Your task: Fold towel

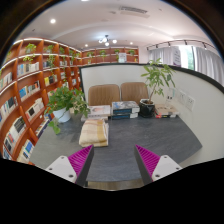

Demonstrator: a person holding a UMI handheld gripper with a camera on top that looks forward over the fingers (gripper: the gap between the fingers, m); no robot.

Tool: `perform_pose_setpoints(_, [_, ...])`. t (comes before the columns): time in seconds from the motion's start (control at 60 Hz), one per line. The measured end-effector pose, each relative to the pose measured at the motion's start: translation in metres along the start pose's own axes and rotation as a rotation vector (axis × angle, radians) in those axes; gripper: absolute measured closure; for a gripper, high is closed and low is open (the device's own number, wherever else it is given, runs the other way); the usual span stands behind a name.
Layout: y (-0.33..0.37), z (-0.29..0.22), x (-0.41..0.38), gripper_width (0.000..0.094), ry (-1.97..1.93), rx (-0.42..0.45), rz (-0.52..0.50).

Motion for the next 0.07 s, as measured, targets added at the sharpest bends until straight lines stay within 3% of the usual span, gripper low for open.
perform_pose_setpoints(0.067, [0.0051,0.0018,0.0005,0.0126,-0.001,0.002,0.003])
Point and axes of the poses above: the point between the fingertips, and its own axes, seen from behind it with the camera up: x to the right, z down, y backward, against the way the camera looks, the point moved 3 cm from there along y, backward, against the way the camera looks
